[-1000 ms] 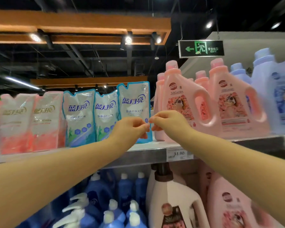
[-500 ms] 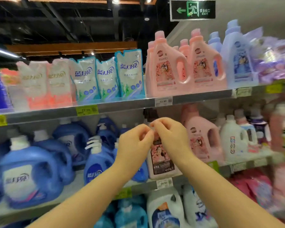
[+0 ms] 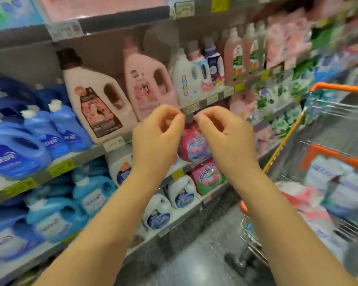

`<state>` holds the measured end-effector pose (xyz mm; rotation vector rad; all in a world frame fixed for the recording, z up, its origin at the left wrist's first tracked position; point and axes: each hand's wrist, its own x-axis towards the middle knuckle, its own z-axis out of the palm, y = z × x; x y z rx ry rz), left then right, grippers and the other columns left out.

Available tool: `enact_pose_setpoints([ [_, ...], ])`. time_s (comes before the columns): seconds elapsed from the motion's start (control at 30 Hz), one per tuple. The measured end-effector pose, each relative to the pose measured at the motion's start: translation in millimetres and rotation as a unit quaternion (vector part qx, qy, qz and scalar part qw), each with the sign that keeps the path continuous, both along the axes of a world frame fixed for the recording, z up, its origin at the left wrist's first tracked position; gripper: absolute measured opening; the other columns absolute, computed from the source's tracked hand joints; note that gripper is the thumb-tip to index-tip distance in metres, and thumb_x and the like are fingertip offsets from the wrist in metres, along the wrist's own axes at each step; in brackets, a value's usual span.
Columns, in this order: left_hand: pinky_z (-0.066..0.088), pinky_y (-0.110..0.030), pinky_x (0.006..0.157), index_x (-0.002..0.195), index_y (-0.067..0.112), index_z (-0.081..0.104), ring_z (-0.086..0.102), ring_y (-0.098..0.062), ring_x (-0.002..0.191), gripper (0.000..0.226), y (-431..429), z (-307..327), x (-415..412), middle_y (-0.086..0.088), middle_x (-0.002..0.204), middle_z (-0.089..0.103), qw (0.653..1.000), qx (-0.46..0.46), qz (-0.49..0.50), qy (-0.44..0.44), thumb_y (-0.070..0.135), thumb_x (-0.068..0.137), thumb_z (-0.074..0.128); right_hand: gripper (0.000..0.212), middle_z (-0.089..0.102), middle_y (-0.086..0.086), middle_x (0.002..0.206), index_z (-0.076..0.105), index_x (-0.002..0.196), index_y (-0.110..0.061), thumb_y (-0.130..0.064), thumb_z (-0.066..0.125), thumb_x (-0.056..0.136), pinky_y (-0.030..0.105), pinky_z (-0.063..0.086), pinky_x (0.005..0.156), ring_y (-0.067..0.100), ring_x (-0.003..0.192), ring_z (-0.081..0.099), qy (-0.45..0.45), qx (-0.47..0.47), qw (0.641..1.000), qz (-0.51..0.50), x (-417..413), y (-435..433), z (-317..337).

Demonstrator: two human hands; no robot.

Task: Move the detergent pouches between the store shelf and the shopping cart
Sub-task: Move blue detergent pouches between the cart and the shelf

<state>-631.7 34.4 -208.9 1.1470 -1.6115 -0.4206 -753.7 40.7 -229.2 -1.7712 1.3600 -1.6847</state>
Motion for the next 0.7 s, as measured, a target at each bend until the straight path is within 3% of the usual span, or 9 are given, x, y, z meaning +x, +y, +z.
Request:
enact_pose_setpoints([
  [0.07,0.048,-0.031,0.066,0.071,0.026,0.058,0.062,-0.021,0.067,0.017,-9,-19,-48,-0.002,0.064,0.062,0.999,0.023,-0.029,0.025,0.018,0.087,0.058,0.017,0.059,-0.014,0.064,0.059,0.077,-0.027,-0.023,0.056,0.093,0.018,0.039,0.059,0.000,0.064,0.052,0.016,0.035,0.999,-0.027,-52,1,-19],
  [0.17,0.044,-0.023,0.060,0.069,0.031,0.055,0.053,-0.010,0.058,0.021,-22,-58,-117,0.004,0.059,0.057,0.996,0.054,-0.062,0.023,0.019,0.086,0.057,0.015,0.054,-0.017,0.057,0.061,0.077,-0.028,-0.024,0.059,0.090,0.010,0.036,0.060,-0.007,0.057,0.049,0.026,0.102,0.990,-0.093,-133,6,-54],
  [0.23,0.046,-0.030,0.062,0.066,0.036,0.055,0.054,-0.019,0.060,0.018,-29,-84,-162,0.005,0.055,0.054,0.992,0.089,-0.085,0.026,0.026,0.081,0.054,0.012,0.054,-0.017,0.060,0.063,0.078,-0.025,-0.024,0.059,0.090,0.010,0.035,0.062,-0.004,0.059,0.049,0.018,0.152,0.979,-0.135,-183,9,-80],
  [0.3,0.048,-0.034,0.064,0.064,0.039,0.056,0.057,-0.023,0.061,0.016,-36,-114,-199,0.006,0.052,0.054,0.985,0.136,-0.108,0.015,0.030,0.077,0.052,0.011,0.056,-0.016,0.064,0.066,0.082,-0.021,-0.024,0.059,0.090,0.016,0.039,0.067,0.000,0.064,0.050,-0.011,0.203,0.964,-0.171,-222,13,-110],
  [0.4,0.049,-0.035,0.066,0.065,0.033,0.058,0.053,-0.010,0.056,0.014,-52,-155,-248,0.013,0.050,0.057,0.971,0.185,-0.149,-0.005,0.028,0.076,0.052,0.017,0.057,-0.014,0.063,0.061,0.073,-0.026,-0.022,0.059,0.089,0.025,0.041,0.069,0.007,0.066,0.054,-0.074,0.248,0.938,-0.229,-264,14,-155],
  [0.53,0.038,-0.023,0.058,0.065,0.032,0.056,0.048,0.006,0.048,0.014,-84,-220,-306,0.017,0.049,0.059,0.951,0.252,-0.171,-0.057,0.023,0.074,0.049,0.018,0.060,-0.007,0.063,0.060,0.071,-0.027,-0.022,0.060,0.089,0.032,0.047,0.072,0.016,0.069,0.058,-0.124,0.303,0.897,-0.297,-300,-2,-215],
  [0.63,0.033,-0.025,0.055,0.066,0.033,0.054,0.047,0.004,0.048,0.021,-102,-273,-345,0.013,0.054,0.058,0.927,0.299,-0.199,-0.109,0.015,0.077,0.050,0.014,0.064,0.001,0.070,0.064,0.075,-0.022,-0.022,0.058,0.088,0.040,0.050,0.079,0.025,0.078,0.063,-0.148,0.354,0.860,-0.335,-324,-20,-261],
  [0.7,0.038,-0.026,0.060,0.069,0.031,0.054,0.055,-0.007,0.058,0.023,-116,-303,-369,0.013,0.057,0.057,0.907,0.323,-0.214,-0.165,0.012,0.081,0.050,0.013,0.064,0.000,0.071,0.065,0.077,-0.020,-0.020,0.057,0.087,0.035,0.047,0.076,0.022,0.078,0.062,-0.168,0.381,0.833,-0.365,-339,-30,-286],
])
